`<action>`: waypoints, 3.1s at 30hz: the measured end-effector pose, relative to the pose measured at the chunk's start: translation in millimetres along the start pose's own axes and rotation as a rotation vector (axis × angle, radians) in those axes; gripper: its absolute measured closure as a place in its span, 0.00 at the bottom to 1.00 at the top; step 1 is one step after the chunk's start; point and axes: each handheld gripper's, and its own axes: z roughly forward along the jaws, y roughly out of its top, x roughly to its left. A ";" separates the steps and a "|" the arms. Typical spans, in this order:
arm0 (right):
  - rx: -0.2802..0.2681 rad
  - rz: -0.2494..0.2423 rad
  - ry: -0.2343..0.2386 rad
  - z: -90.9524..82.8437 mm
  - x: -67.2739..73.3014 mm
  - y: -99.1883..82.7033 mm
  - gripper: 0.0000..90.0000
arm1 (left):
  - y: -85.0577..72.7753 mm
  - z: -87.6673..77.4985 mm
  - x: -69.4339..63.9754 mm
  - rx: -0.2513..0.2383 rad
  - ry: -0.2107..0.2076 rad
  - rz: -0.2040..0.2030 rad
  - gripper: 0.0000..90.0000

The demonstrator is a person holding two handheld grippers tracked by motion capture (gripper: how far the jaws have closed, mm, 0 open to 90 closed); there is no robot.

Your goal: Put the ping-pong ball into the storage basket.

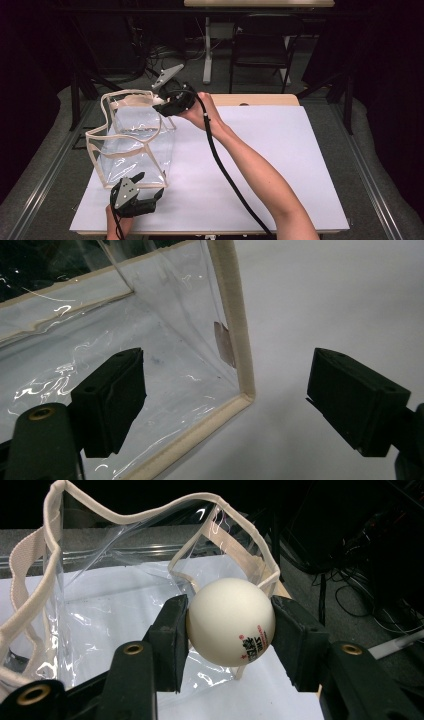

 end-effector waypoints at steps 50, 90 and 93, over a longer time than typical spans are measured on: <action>0.054 -0.035 0.069 25.1 23.6 7.6 0.57 | -0.1 0.2 0.1 0.000 -0.001 -0.002 0.18; 0.142 -0.032 0.146 34.3 33.3 4.8 0.44 | 0.0 -0.1 0.0 0.004 -0.004 0.002 0.18; 0.124 -0.003 0.146 30.5 30.0 3.5 0.35 | -0.2 -0.4 -0.1 0.003 -0.001 -0.002 0.18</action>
